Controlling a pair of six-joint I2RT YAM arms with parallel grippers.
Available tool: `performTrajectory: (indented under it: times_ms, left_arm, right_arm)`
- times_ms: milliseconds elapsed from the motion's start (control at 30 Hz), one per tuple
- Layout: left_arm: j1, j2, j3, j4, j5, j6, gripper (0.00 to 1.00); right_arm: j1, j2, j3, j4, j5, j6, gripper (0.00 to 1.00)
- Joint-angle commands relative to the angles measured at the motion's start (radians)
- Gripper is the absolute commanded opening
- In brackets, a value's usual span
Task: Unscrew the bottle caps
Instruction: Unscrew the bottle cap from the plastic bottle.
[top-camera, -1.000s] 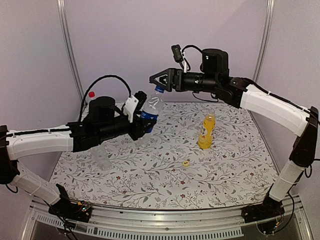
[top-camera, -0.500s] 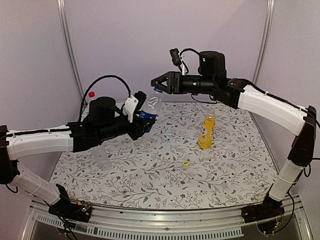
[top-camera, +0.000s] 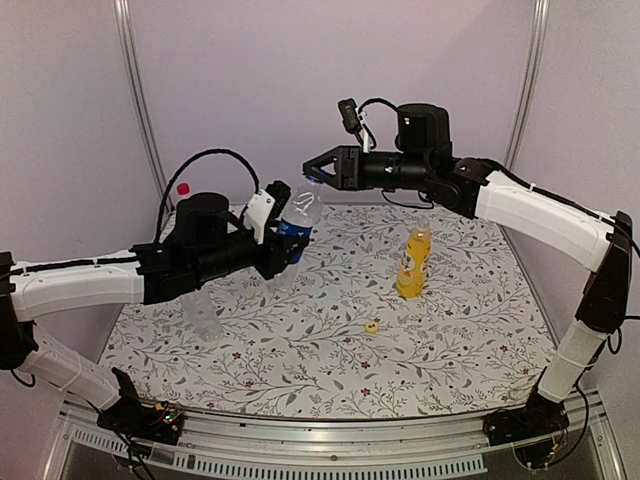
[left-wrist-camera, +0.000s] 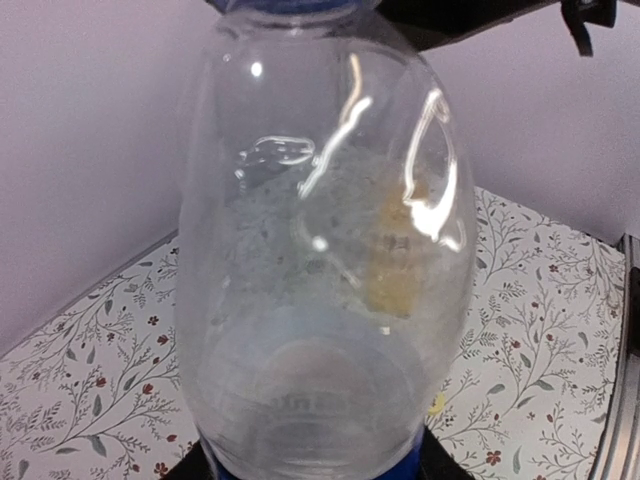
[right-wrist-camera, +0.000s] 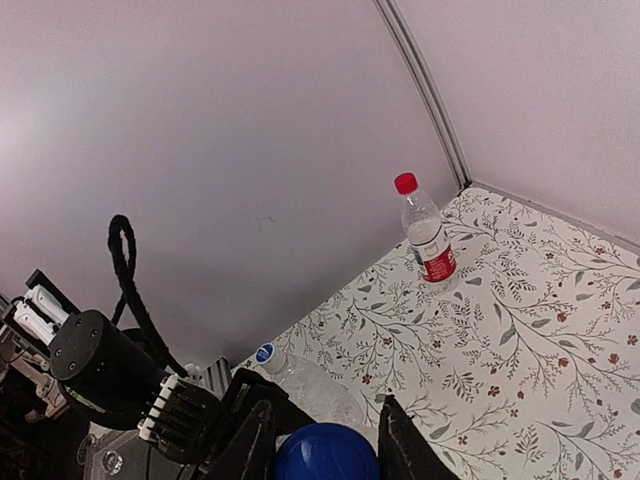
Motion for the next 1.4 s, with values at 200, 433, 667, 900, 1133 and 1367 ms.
performTrajectory:
  times_ms: [200,433,667,900,1133,1367]
  left_arm:
    - [-0.008,-0.036,0.01,0.039,0.099,0.009,0.41]
    - [0.041,-0.072,-0.091,0.31,0.818,-0.05,0.41]
    - [0.064,-0.038,-0.143,0.522,1.035,-0.143,0.41]
    - [0.066,-0.015,-0.157,0.559,0.955,-0.134,0.43]
    - [0.063,0.032,-0.112,0.52,0.623,-0.122,0.42]
    - [0.042,0.093,-0.082,0.58,0.379,-0.113,0.42]
  right_arm:
    - [0.002,-0.02,-0.031,0.059,-0.1,-0.086,0.11]
    - [-0.011,-0.071,-0.016,-0.037,-0.531,-0.463,0.09]
    - [-0.011,-0.056,0.083,-0.261,-0.738,-0.66,0.11]
    - [-0.011,-0.063,0.122,-0.3,-0.589,-0.659,0.67]
    - [-0.012,-0.127,0.136,-0.19,-0.253,-0.369,0.83]
    - [-0.007,-0.164,0.125,-0.159,0.062,-0.213,0.84]
